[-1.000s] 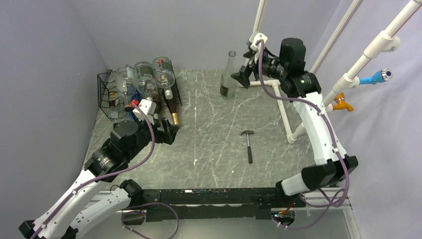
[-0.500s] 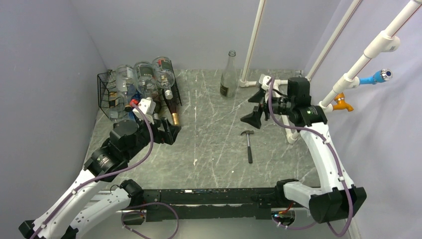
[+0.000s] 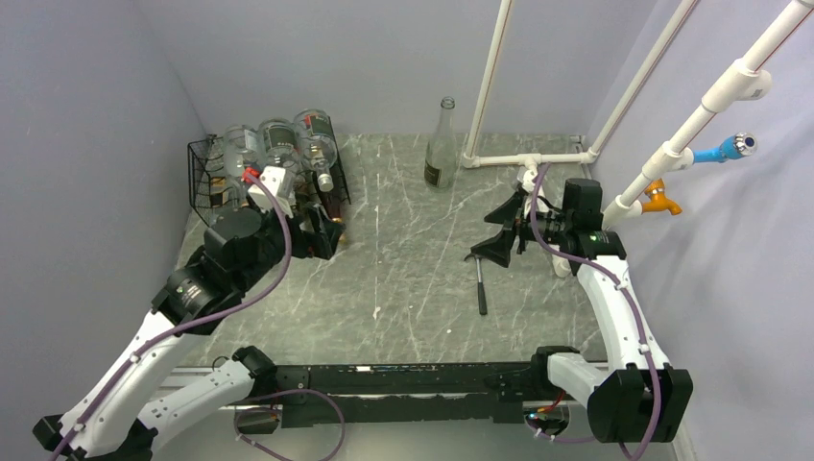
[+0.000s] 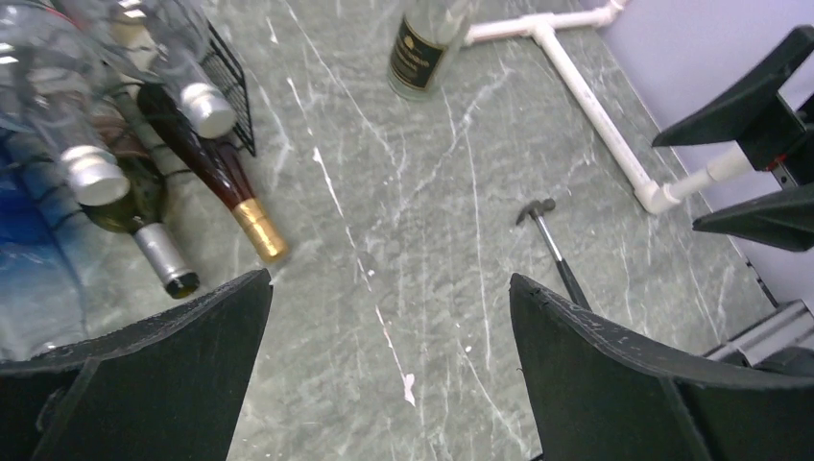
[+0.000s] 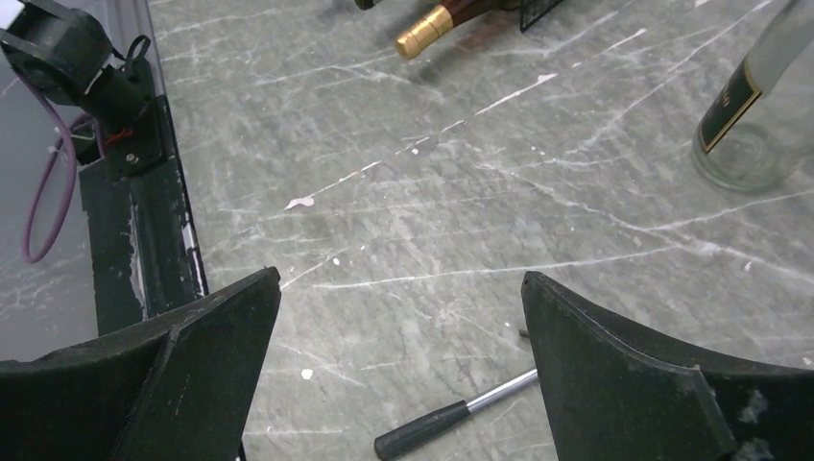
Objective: Take the wine bottle off the wine rack
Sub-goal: Move the wine bottle to the center of the board, then pick up the wine bottle from the wine rack.
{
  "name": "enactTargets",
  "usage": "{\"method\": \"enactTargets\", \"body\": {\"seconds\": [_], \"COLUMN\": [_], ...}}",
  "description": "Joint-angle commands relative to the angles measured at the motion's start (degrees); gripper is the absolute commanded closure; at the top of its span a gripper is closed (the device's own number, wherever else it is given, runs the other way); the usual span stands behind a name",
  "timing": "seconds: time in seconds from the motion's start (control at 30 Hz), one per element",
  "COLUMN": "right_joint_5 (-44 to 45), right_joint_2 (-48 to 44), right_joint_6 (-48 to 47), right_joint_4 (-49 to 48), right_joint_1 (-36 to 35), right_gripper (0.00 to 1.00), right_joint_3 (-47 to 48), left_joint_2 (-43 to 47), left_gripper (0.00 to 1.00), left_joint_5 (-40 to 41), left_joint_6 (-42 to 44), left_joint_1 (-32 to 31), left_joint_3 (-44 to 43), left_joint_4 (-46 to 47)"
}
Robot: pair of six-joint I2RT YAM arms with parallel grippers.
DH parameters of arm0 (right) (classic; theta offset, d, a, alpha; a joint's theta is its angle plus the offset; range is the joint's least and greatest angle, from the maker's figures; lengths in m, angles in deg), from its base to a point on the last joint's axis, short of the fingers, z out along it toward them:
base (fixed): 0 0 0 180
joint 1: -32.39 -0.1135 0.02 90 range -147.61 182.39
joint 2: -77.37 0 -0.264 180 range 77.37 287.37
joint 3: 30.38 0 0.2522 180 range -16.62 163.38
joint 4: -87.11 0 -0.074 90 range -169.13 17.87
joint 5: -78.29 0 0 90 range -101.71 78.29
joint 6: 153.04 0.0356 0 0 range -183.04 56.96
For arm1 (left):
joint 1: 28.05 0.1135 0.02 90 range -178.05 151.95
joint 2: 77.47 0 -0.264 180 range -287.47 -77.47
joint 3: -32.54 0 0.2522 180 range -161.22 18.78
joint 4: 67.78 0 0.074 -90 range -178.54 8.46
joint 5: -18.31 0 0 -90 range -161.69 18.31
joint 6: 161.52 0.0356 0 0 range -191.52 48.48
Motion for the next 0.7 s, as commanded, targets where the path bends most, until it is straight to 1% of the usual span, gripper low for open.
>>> {"method": "enactTargets", "body": {"seconds": [0.0, 0.1, 0.23, 0.4, 0.67], "right_joint_5": [-4.2, -3.3, -3.4, -3.2, -3.6], "right_joint_2": [-2.2, -2.8, -3.2, -3.1, -3.1], "right_joint_6": [1.0, 0.6, 1.3, 2.2, 3.1], "right_joint_4": [-5.5, -5.0, -5.7, -7.2, -8.8], "right_joint_1": [1.1, 1.1, 1.0, 0.5, 0.4], "right_gripper": [0.00, 0.00, 0.00, 0.00, 0.00], "right_joint_3": [-0.6, -0.3, -0.6, -1.5, -3.0], "left_joint_2": [-1.5, -3.7, -7.0, -10.8, -16.4], "left_gripper": [0.00, 0.01, 0.02, 0.04, 0.00], "left_joint_5": [6.3, 10.0, 10.3, 5.0, -7.6], "left_joint_6": [3.0, 4.8, 7.9, 9.5, 7.1], "left_joint_1": [1.1, 2.9, 7.0, 16.4, 33.7], "left_joint_3": [-6.5, -10.2, -13.3, -12.7, -7.9], "left_joint_4": [-3.6, -5.9, -6.5, -3.4, 4.2]}}
